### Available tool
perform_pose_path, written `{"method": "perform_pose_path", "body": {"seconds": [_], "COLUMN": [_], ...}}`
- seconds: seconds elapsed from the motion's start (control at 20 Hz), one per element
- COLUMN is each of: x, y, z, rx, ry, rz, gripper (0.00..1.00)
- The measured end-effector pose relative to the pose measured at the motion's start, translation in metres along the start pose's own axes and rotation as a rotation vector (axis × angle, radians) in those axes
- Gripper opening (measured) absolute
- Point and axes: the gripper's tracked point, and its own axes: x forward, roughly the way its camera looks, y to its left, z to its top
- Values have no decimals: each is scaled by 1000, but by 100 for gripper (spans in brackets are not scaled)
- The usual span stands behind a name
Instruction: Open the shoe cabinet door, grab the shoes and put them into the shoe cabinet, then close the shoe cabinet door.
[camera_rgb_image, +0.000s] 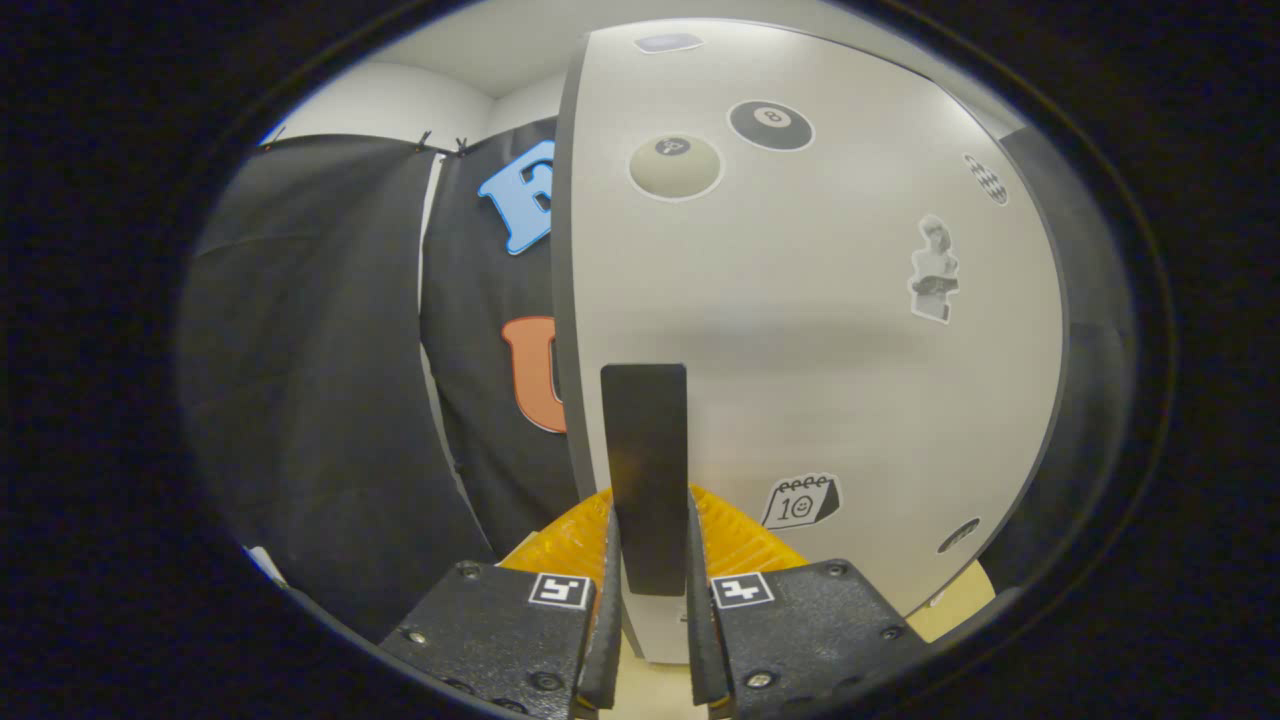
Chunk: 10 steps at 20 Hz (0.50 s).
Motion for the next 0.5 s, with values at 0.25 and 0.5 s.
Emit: {"method": "perform_pose_path", "body": {"seconds": [0.25,0.5], "x": [-48,-98], "y": [8,-7], "z": [-3,-12], "rx": [-26,-39], "ry": [14,20], "rz": [90,106], "gripper": [27,26]}}
